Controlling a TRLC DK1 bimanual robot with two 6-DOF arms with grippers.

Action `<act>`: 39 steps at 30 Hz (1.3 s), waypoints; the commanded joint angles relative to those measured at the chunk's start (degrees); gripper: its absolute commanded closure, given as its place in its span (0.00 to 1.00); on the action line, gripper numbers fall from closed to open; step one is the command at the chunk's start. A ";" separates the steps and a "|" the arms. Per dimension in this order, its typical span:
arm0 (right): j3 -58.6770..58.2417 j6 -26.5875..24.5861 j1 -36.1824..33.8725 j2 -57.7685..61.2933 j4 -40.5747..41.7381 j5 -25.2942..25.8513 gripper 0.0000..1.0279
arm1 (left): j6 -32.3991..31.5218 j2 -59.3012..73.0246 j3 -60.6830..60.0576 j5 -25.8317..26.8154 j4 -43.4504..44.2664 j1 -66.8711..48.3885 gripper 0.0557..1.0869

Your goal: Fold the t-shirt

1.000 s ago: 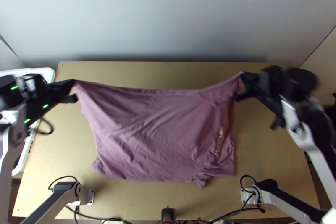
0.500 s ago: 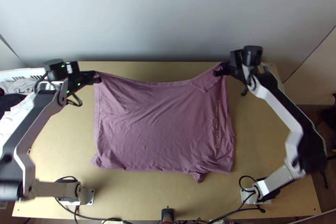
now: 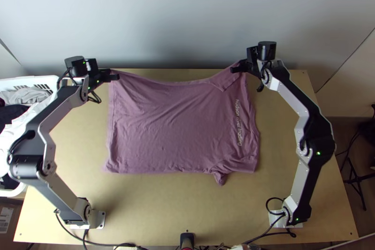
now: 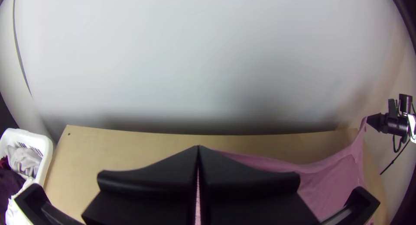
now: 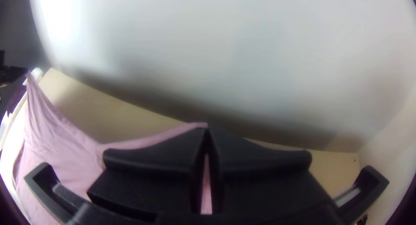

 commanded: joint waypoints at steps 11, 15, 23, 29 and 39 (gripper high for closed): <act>3.23 -2.06 0.57 11.43 12.64 6.17 0.97 | 0.41 17.11 5.70 -5.94 17.61 -0.39 0.97; 0.15 -1.88 0.75 10.38 13.78 6.34 0.97 | 0.32 17.64 5.26 -6.82 18.58 -0.48 0.97; -10.22 -1.88 1.63 3.35 14.84 6.34 0.97 | 0.41 13.16 -2.03 -6.82 18.67 -0.48 0.97; -17.07 -0.91 2.16 -2.28 14.93 6.34 0.97 | 0.41 9.38 -6.52 -6.82 18.75 -0.48 0.97; -32.98 -0.12 3.65 -14.58 16.07 6.25 0.97 | -0.12 0.24 -16.71 -6.73 18.67 -1.09 0.97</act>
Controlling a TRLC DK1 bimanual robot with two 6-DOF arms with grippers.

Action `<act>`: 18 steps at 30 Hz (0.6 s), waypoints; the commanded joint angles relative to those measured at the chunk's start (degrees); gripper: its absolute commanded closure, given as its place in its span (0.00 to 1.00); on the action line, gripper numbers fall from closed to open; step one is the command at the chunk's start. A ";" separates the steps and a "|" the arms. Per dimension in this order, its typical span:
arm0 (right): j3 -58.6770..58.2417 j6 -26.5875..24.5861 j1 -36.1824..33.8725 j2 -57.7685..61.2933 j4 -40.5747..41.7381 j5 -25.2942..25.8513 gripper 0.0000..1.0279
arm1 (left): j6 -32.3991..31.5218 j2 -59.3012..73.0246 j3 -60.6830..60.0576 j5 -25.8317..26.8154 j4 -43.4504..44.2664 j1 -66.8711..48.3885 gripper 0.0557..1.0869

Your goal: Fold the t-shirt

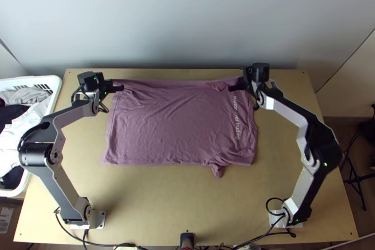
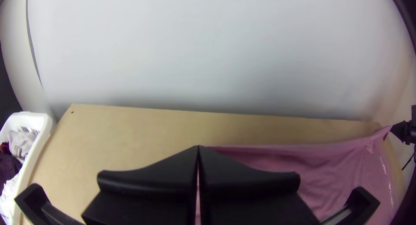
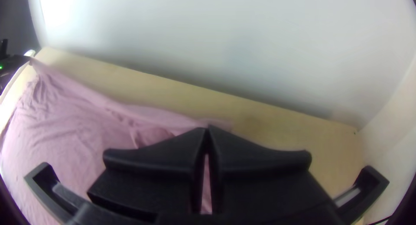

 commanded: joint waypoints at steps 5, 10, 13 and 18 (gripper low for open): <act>-16.82 0.71 1.88 -12.33 2.64 -0.17 0.97 | -0.36 -9.71 -12.24 0.02 0.00 -0.79 0.97; -21.92 0.88 2.76 -16.55 2.64 -0.08 0.97 | -0.53 -12.61 -15.05 0.02 0.00 -0.97 0.97; -23.85 0.97 2.76 -18.49 2.64 -0.17 0.97 | -0.80 -14.46 -16.81 0.02 0.00 -1.05 0.97; -26.40 0.97 3.11 -22.09 2.64 -0.17 0.97 | -1.06 -17.36 -20.50 -0.07 -0.18 -1.49 0.97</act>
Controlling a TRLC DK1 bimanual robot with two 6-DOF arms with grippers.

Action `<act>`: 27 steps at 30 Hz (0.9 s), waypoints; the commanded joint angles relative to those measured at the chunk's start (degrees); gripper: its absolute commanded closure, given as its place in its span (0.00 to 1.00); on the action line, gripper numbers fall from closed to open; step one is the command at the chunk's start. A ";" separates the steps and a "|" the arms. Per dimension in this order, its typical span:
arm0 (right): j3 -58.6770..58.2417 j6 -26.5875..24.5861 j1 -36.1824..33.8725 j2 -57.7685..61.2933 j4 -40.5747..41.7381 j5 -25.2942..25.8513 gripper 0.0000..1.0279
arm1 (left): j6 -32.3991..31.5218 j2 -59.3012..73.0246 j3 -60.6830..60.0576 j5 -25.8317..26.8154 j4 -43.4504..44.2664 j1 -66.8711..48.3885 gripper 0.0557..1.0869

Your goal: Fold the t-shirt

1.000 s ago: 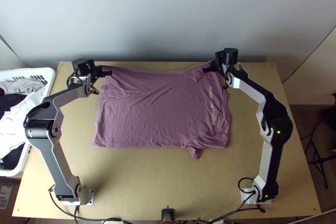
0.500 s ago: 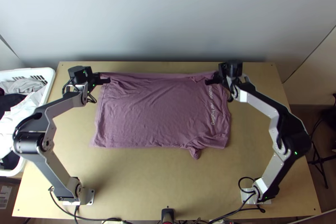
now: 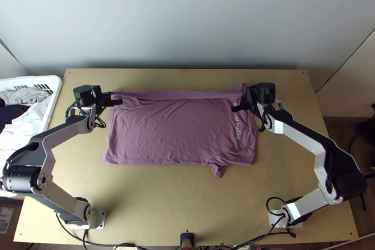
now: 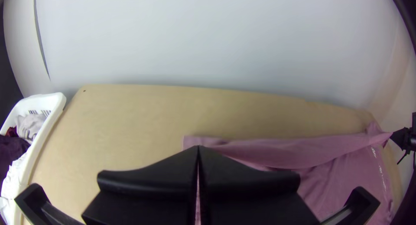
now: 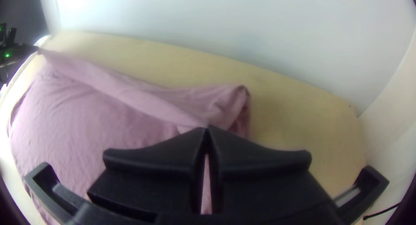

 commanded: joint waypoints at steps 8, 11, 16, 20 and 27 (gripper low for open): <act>-9.03 0.41 1.22 -10.56 -0.10 0.03 0.97 | -0.12 -8.90 -10.39 -0.07 -0.53 -0.42 0.97; -10.96 0.67 1.83 -12.49 -0.45 0.11 0.97 | -0.12 -10.13 -11.97 -0.07 -0.61 -0.33 0.97; -14.92 2.34 3.06 -16.27 -0.80 0.11 0.97 | -0.12 -12.42 -14.17 -0.07 -1.32 -0.33 0.97; -17.29 2.87 3.76 -18.64 -1.50 0.11 0.97 | -0.12 -14.17 -16.45 -0.07 -1.58 -0.33 0.97; -20.72 3.13 3.76 -22.77 -2.38 0.11 0.97 | -0.30 -17.16 -20.58 -0.07 -2.28 -0.33 0.97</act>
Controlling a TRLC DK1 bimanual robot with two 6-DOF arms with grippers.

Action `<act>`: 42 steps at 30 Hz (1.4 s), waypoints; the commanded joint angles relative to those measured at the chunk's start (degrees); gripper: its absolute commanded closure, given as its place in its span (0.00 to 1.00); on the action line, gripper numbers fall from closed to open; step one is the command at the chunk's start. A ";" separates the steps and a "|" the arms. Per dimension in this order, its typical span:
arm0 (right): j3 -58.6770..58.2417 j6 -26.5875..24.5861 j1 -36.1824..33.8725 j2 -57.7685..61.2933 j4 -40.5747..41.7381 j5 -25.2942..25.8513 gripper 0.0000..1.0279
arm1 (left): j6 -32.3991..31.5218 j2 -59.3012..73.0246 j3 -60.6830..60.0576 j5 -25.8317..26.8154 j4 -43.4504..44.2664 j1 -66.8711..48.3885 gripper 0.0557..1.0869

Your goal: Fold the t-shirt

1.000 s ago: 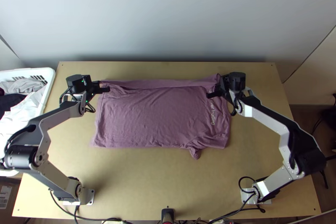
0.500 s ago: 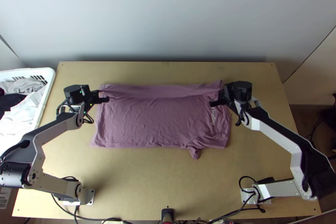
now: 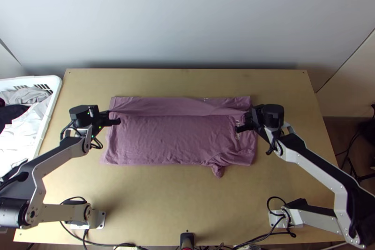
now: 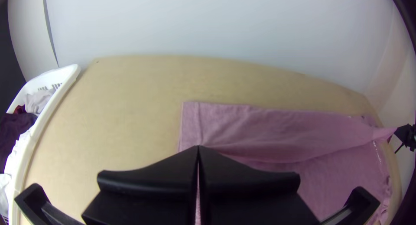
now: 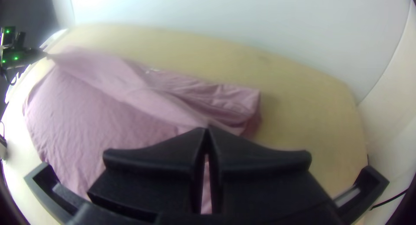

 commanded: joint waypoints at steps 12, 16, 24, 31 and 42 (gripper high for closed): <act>-8.15 0.86 0.25 -8.92 -2.74 -0.08 0.97 | 0.05 -5.11 -7.03 0.02 -2.01 0.56 0.97; -9.21 1.21 0.33 -9.62 -2.66 -0.17 0.97 | -0.12 -5.73 -8.52 0.02 -2.01 0.12 0.97; -10.96 0.77 0.42 -8.13 -2.04 -0.08 0.97 | -0.03 -5.64 -9.14 -0.07 -2.01 0.21 0.97; -12.46 0.16 0.42 -7.69 -1.51 -0.08 0.87 | 0.41 -4.85 -9.14 -0.51 -2.01 0.30 0.97; -9.56 1.03 -0.11 -14.37 -9.78 -0.26 0.04 | -1.09 -11.00 -4.65 -4.99 -15.02 0.65 0.37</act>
